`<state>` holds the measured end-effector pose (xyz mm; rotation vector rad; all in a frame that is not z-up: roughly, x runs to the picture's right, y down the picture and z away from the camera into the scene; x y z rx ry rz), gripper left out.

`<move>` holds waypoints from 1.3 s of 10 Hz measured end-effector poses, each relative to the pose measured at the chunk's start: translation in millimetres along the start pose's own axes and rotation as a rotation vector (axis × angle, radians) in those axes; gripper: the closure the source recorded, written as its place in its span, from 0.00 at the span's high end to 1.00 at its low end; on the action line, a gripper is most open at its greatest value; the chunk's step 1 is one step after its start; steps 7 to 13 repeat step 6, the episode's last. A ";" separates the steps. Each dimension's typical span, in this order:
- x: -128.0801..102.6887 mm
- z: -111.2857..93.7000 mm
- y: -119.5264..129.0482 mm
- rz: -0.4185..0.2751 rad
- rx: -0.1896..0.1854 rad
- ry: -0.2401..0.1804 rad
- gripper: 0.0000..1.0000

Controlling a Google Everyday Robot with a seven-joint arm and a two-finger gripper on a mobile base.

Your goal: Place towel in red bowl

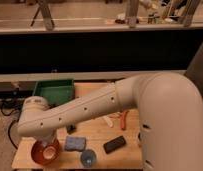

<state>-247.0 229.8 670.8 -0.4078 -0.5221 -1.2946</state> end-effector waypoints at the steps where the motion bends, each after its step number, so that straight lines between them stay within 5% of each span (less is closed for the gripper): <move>1: -0.6 2.3 -2.3 -0.005 0.007 -0.003 0.04; 13: -2.9 10.4 -9.7 -0.015 0.035 -0.012 0.04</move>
